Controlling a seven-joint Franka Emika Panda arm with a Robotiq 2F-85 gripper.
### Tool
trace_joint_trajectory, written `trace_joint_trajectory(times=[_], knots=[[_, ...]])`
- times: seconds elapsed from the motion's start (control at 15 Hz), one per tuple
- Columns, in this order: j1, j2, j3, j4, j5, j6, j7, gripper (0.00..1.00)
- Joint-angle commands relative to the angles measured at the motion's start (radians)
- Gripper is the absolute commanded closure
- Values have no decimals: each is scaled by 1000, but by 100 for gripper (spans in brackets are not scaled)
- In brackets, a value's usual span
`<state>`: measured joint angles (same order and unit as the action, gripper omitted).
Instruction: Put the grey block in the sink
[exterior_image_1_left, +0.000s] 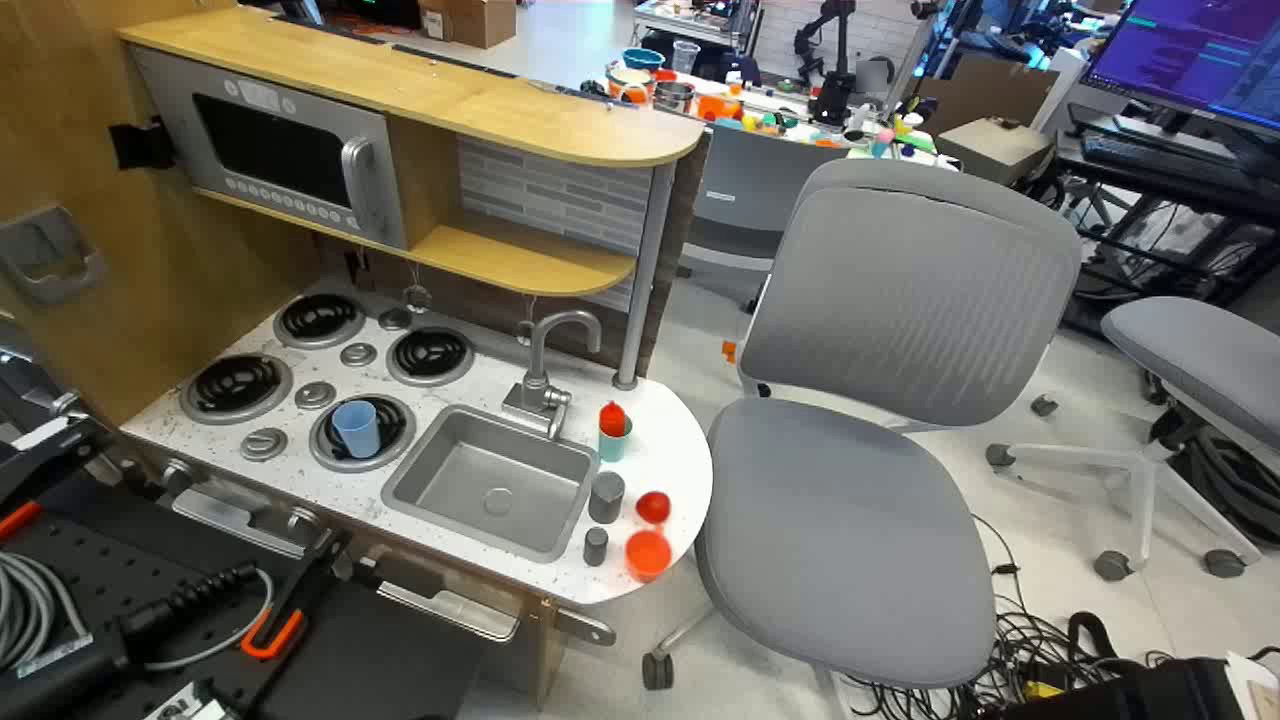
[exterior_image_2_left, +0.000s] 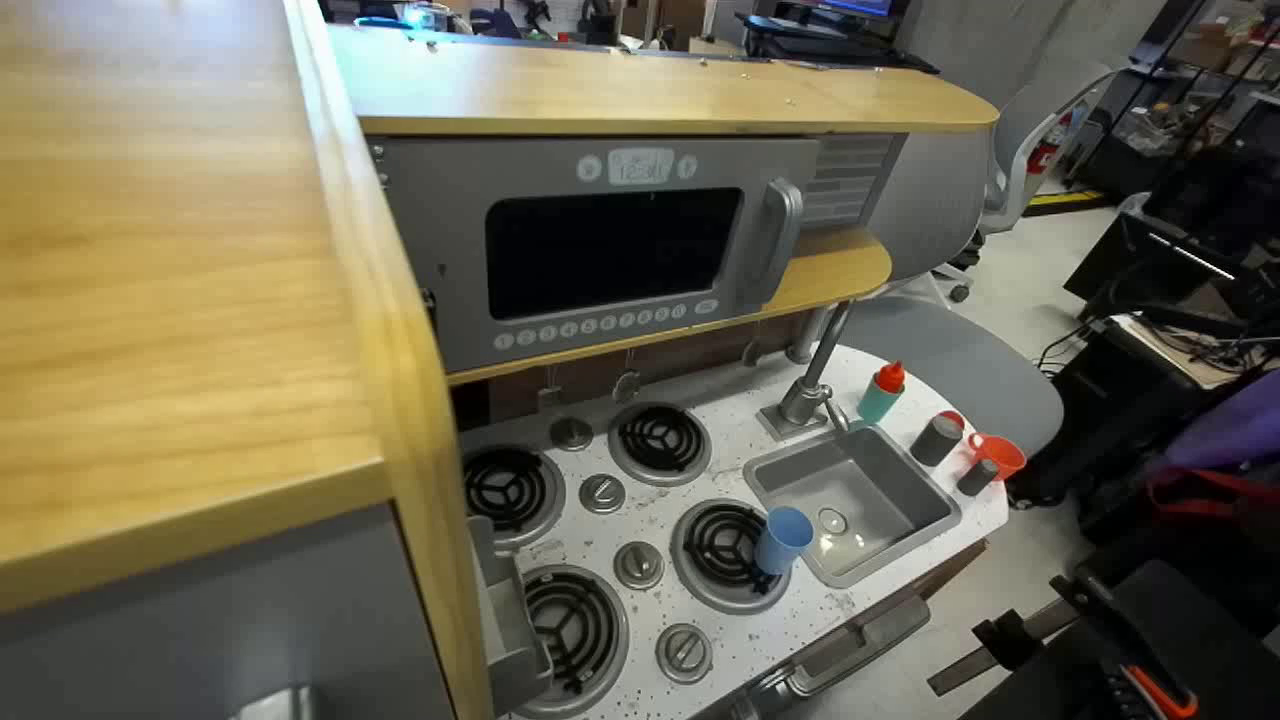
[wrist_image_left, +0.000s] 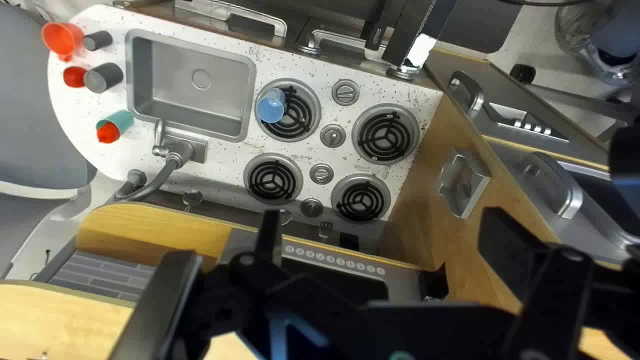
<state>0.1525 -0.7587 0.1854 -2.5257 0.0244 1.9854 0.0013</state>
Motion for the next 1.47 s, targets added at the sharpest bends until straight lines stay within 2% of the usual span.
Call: trace_joint_trajectory(times=[0.0, 0.93, 1.07, 1.4], knots=[[10, 2, -7, 4, -7, -3, 6, 0], [5, 5, -11, 2, -13, 10, 2, 0], [10, 14, -50, -5, -7, 30, -54, 0], [-38, 51, -157, 13, -33, 83, -158, 0]])
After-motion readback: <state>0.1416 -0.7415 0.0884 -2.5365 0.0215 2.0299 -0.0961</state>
